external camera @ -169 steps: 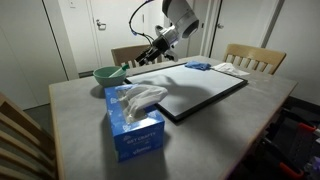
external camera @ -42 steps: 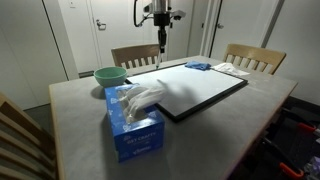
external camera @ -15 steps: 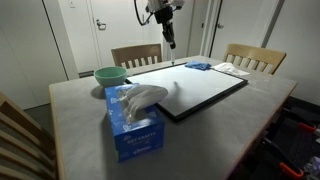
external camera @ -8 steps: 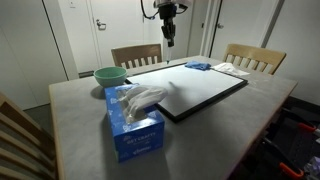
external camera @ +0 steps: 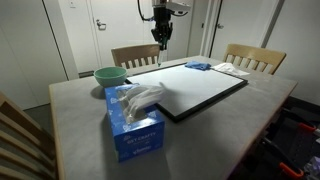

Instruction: Use the green marker to draw a smiley face on the board then put it back in the bowl

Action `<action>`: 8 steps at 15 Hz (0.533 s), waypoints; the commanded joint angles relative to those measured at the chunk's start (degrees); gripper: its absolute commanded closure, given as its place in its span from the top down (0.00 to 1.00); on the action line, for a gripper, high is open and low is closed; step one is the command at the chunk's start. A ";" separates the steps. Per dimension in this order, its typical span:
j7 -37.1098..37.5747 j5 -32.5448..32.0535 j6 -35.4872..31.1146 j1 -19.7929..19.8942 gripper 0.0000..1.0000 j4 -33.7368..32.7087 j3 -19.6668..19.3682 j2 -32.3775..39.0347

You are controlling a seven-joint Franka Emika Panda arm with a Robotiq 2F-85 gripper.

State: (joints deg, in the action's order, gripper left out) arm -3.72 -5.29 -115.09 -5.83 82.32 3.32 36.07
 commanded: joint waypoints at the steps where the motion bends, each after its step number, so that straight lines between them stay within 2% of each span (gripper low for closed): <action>1: 7.59 -2.39 -5.68 -2.89 0.05 10.47 -1.35 -5.92; 5: 13.85 -8.12 -11.63 -5.16 0.05 17.18 -2.79 -8.14; 8: 17.21 -14.83 -16.33 -6.85 0.05 21.26 -4.50 -9.27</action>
State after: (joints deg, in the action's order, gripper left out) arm 10.80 -15.37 -126.57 -10.84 97.02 0.97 30.34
